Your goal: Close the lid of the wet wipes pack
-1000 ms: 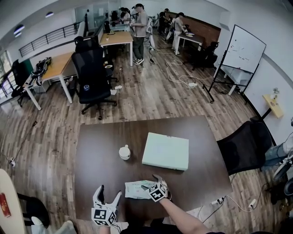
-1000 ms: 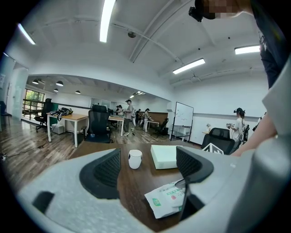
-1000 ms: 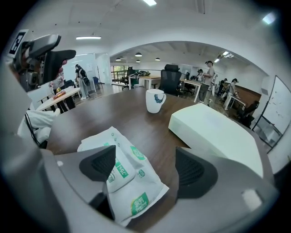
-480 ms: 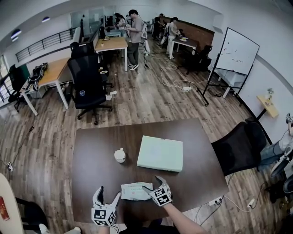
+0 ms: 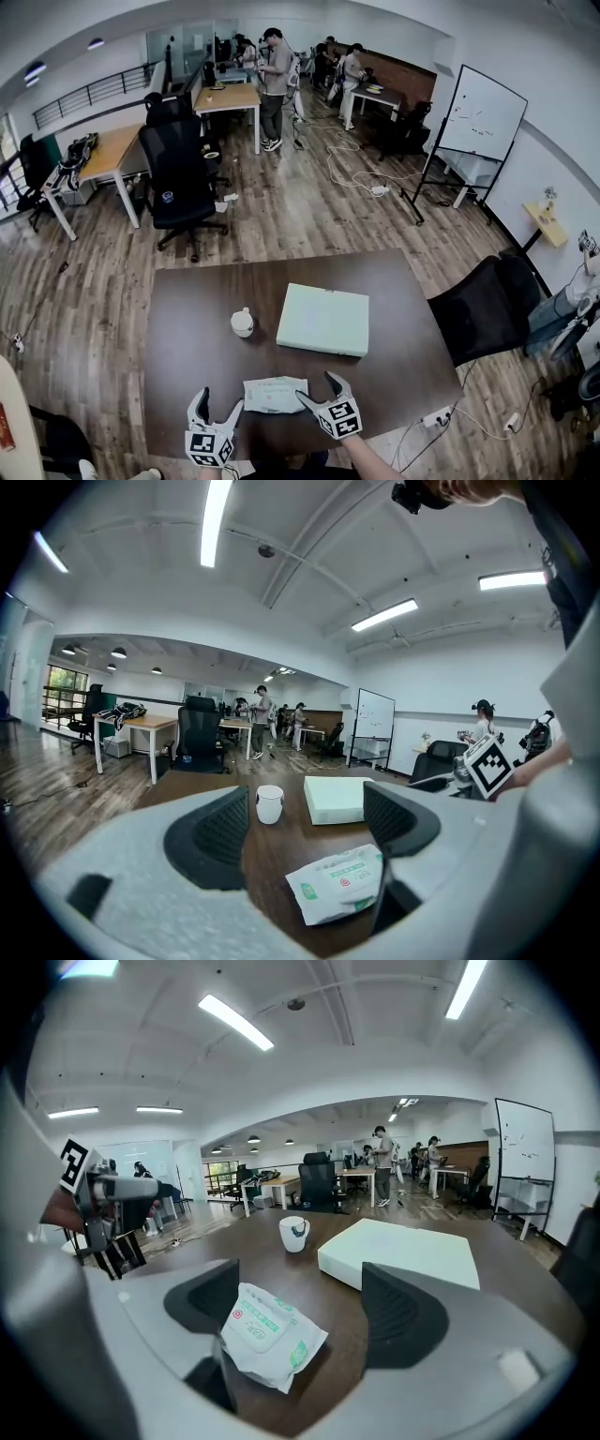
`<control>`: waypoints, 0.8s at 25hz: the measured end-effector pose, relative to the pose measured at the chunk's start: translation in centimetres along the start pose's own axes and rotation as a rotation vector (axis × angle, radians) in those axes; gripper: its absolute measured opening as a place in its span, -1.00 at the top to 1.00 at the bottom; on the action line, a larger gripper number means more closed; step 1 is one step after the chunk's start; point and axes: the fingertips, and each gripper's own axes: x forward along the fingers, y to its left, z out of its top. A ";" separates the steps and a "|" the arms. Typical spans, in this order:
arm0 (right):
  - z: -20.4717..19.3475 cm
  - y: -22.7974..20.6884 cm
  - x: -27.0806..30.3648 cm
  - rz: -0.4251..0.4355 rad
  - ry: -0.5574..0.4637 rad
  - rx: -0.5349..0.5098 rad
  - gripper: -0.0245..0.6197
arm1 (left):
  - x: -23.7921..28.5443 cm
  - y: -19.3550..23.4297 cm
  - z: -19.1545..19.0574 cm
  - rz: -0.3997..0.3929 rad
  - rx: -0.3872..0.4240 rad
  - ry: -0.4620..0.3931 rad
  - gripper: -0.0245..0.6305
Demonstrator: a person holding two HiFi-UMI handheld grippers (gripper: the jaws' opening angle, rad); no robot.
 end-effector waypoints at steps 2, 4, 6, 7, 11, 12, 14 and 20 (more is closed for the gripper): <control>0.4 0.2 -0.8 0.004 -0.017 0.009 -0.38 | -0.1 0.1 -0.1 0.001 -0.005 0.000 -0.23; 0.7 0.1 -1.5 0.007 -0.038 0.032 -0.38 | -0.2 0.0 -0.1 0.002 -0.008 -0.001 -0.23; 0.9 -0.3 -2.2 0.000 -0.052 0.054 -0.38 | -0.2 -0.2 -0.2 0.001 -0.007 -0.002 -0.23; 0.9 -0.5 -2.5 -0.007 -0.058 0.070 -0.38 | -0.1 -0.3 -0.3 -0.001 -0.005 -0.002 -0.23; 1.0 -1.2 -2.9 -0.024 -0.078 0.104 -0.36 | -0.1 -0.4 -0.5 -0.004 -0.003 0.002 -0.23; 1.2 -1.2 -3.0 -0.025 -0.082 0.102 -0.36 | 0.0 -0.5 -0.5 -0.005 -0.004 0.001 -0.23; 1.7 -1.4 -3.3 -0.027 -0.093 0.092 -0.36 | 0.1 -0.5 -0.3 -0.007 -0.002 0.000 -0.23; 2.0 -1.9 -4.4 -0.040 -0.106 0.094 -0.32 | 0.0 -0.5 -0.3 -0.003 -0.008 0.000 -0.23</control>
